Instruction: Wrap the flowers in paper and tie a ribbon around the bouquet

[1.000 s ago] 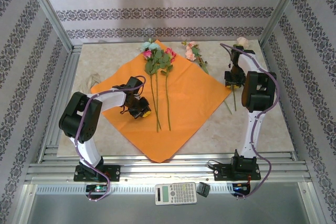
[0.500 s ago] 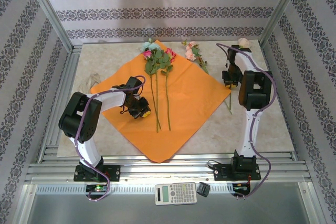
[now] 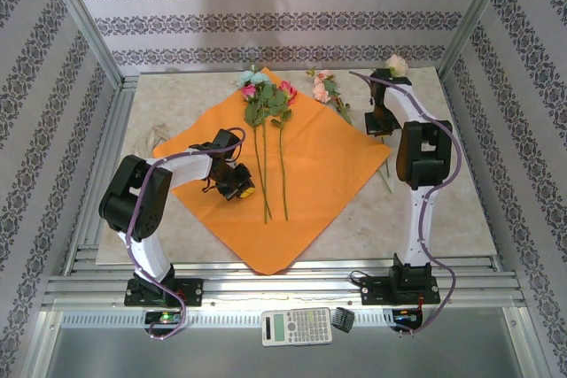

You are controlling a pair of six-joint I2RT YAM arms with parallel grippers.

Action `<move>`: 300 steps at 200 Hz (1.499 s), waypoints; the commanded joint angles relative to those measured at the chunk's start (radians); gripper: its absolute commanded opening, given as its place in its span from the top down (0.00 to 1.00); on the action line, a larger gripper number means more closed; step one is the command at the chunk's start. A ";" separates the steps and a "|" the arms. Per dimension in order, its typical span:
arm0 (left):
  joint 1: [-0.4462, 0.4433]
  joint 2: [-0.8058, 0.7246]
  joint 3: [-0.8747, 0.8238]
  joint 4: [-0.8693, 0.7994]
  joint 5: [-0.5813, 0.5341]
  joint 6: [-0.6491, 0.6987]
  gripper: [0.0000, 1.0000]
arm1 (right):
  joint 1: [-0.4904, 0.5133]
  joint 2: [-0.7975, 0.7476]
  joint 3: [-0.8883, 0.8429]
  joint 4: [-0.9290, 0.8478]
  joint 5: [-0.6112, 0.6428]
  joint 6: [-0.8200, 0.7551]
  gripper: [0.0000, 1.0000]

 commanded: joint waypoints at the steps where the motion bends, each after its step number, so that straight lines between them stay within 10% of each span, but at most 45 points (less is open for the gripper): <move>1: 0.012 0.023 0.013 -0.065 -0.031 0.019 0.89 | 0.009 -0.158 0.008 0.047 0.070 -0.011 1.00; 66: 0.012 0.028 0.017 -0.058 -0.032 0.017 0.89 | 0.078 -0.411 -0.045 0.050 0.036 0.016 1.00; 117: 0.011 0.030 0.022 -0.062 -0.036 0.025 0.90 | 0.372 -0.463 -0.184 0.183 -0.264 0.297 1.00; 182: 0.012 0.030 0.037 -0.079 -0.041 0.035 0.90 | 0.627 -0.245 -0.230 0.445 -0.437 0.635 1.00; 221: 0.013 0.030 0.035 -0.077 -0.041 0.033 0.90 | 0.645 -0.090 -0.132 0.324 -0.430 0.533 1.00; 250: 0.013 0.023 0.039 -0.085 -0.044 0.038 0.90 | 0.625 -0.149 -0.142 0.278 -0.373 0.416 0.54; 300: 0.013 0.022 0.035 -0.083 -0.044 0.034 0.90 | 0.423 -0.297 -0.187 0.216 -0.351 0.251 0.46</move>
